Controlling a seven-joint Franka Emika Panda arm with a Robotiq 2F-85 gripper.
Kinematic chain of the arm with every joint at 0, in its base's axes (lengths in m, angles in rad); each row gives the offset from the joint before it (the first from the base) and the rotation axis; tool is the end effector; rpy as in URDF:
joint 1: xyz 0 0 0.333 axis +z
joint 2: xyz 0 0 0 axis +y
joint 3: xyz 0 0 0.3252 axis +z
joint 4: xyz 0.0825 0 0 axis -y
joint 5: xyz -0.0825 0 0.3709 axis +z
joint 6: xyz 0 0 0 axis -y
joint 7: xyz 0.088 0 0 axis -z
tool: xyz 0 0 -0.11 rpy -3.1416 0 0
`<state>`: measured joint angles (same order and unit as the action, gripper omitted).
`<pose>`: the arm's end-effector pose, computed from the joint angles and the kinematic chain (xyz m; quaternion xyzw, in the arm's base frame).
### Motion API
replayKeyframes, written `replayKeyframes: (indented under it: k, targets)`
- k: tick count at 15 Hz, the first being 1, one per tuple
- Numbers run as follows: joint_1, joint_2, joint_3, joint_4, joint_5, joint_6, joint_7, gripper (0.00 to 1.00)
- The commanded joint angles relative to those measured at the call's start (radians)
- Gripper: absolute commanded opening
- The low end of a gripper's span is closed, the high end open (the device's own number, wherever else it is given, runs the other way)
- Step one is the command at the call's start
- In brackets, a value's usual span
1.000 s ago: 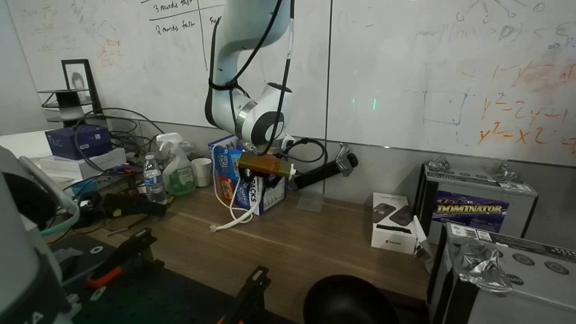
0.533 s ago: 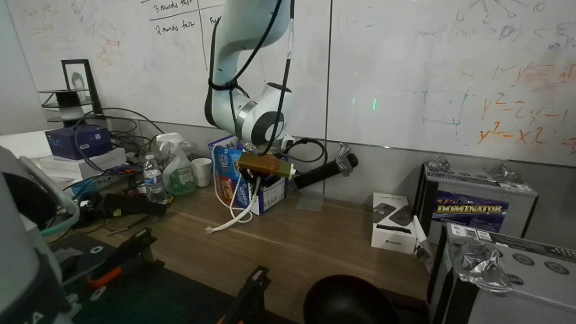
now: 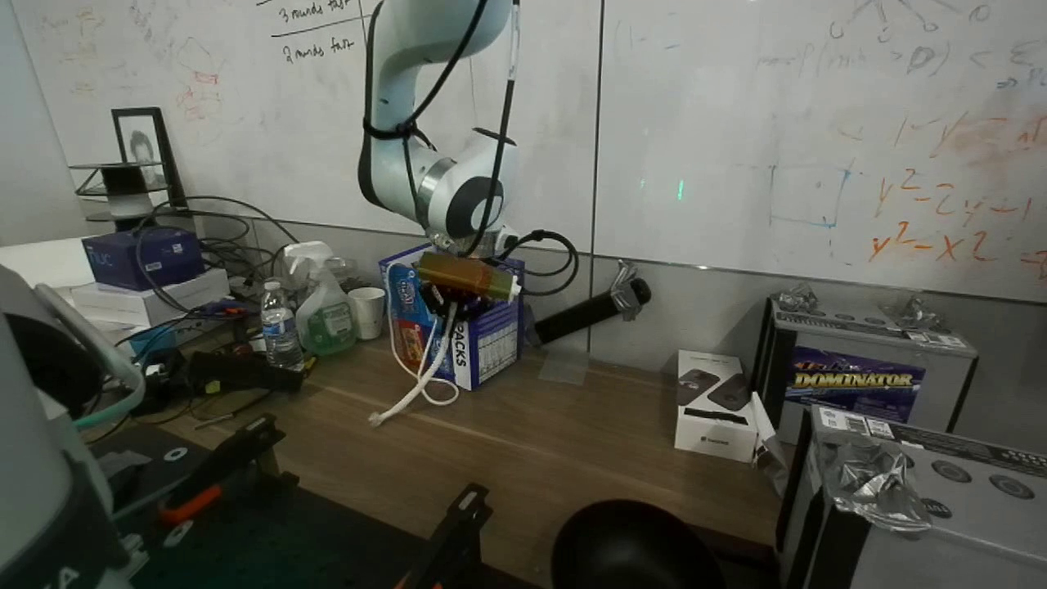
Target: Put the white strings inside the box.
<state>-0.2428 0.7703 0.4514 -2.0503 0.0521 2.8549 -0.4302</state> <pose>0.5768 0.1197 0.1164 -0.9602 -0.2245 -0.0658 0.1530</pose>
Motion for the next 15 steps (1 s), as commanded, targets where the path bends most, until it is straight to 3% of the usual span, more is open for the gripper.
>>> replayKeyframes:
  k: [1,6,9,12,15]
  targets:
    - [0.055,-0.167,0.005,-0.038,0.03,-0.147,0.086,0.03]
    - [0.154,-0.348,-0.02,0.058,0.141,-0.478,0.187,0.03]
    - [0.214,-0.415,-0.068,0.148,0.208,-0.625,0.247,0.03]
    - [0.256,-0.448,-0.119,0.21,0.276,-0.632,0.301,0.03]
    - [0.276,-0.473,-0.158,0.22,0.365,-0.525,0.342,0.03]
